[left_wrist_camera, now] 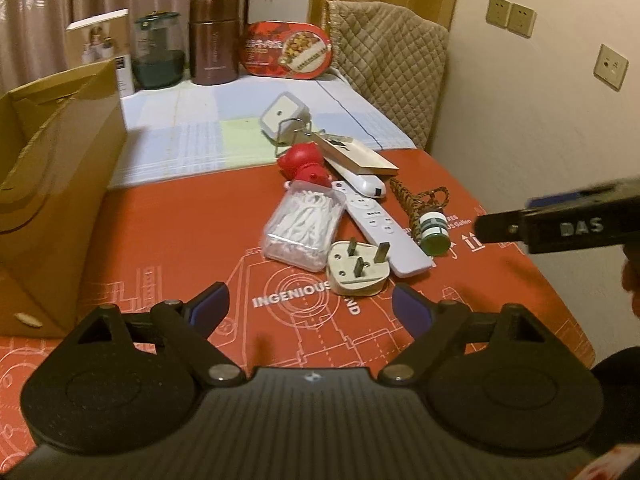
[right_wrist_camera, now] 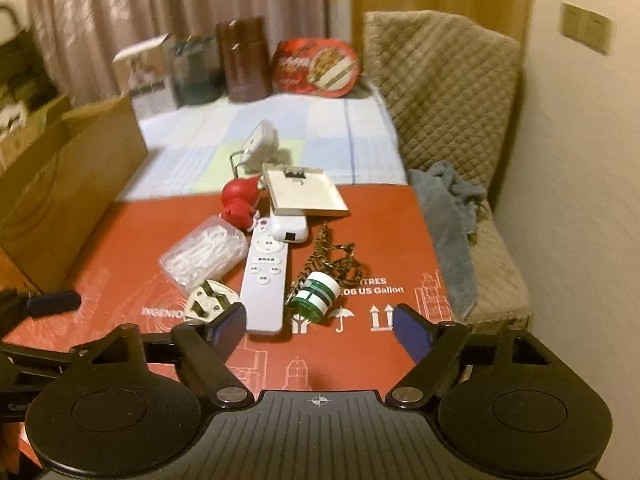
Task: Organize rigid objects
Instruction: 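Grasp the green-and-white pill bottle with the right tool, then grasp the white three-pin plug with the left tool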
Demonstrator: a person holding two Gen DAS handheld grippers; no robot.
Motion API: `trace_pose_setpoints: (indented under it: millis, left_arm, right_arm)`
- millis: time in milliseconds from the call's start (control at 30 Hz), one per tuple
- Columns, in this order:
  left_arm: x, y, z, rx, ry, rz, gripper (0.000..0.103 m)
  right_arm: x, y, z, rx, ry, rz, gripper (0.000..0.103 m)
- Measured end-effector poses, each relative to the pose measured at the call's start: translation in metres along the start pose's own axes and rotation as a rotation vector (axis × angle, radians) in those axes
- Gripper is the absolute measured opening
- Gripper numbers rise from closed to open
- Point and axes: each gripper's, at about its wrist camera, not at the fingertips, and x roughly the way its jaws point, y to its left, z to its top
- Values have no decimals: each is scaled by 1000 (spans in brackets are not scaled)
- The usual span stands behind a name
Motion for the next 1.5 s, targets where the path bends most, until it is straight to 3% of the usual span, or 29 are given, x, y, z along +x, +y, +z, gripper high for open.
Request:
trace_pose_setpoints:
  millis: [100, 300, 667, 767, 900, 1133, 1367, 1500]
  left_arm:
    - [10, -3, 1, 11, 5, -13, 85]
    - [26, -4, 1, 15, 12, -31, 85]
    - [43, -2, -3, 8, 36, -64, 85]
    - [46, -4, -4, 8, 40, -65, 85]
    - [51, -6, -5, 6, 50, -69, 85]
    - [60, -12, -4, -4, 58, -64, 81]
    - [72, -17, -1, -35, 56, -51, 57]
    - [78, -23, 2, -27, 49, -36, 55]
  right_arm:
    - [18, -3, 7, -104, 28, 35, 60]
    - [50, -5, 7, -338, 51, 144, 51]
    - [87, -7, 6, -492, 94, 186, 43]
    - [90, -9, 6, -479, 100, 189, 41]
    - [86, -9, 5, -450, 111, 199, 31]
    - [82, -11, 1, -364, 131, 199, 29]
    - [72, -15, 4, -241, 118, 152, 28]
    - [70, -16, 4, -202, 115, 136, 28]
